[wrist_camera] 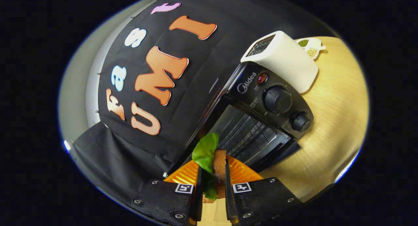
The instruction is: Open the toaster oven, put the food inside, and close the toaster oven door.
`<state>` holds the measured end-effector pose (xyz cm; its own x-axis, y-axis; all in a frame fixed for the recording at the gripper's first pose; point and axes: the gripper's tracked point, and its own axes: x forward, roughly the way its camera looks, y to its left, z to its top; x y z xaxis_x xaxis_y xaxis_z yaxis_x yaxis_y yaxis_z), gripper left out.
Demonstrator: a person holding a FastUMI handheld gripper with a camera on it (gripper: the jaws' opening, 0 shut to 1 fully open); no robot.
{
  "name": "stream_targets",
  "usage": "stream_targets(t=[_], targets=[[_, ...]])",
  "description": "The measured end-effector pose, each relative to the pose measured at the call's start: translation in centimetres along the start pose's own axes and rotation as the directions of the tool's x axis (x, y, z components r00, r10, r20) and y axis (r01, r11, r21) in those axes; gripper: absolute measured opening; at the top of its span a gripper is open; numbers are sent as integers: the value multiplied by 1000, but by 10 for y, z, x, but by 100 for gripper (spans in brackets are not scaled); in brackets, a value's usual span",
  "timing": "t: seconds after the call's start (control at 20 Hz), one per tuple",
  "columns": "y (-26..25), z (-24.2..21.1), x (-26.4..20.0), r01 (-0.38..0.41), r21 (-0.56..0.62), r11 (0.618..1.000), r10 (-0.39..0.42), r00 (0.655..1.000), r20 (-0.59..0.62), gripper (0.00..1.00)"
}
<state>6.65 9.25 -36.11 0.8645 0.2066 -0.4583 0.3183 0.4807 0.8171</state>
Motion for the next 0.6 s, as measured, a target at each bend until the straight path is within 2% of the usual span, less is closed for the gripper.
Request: stream_targets(t=[0.6], targets=[[-16,4,61,18,87,996,-32,987,156,29]])
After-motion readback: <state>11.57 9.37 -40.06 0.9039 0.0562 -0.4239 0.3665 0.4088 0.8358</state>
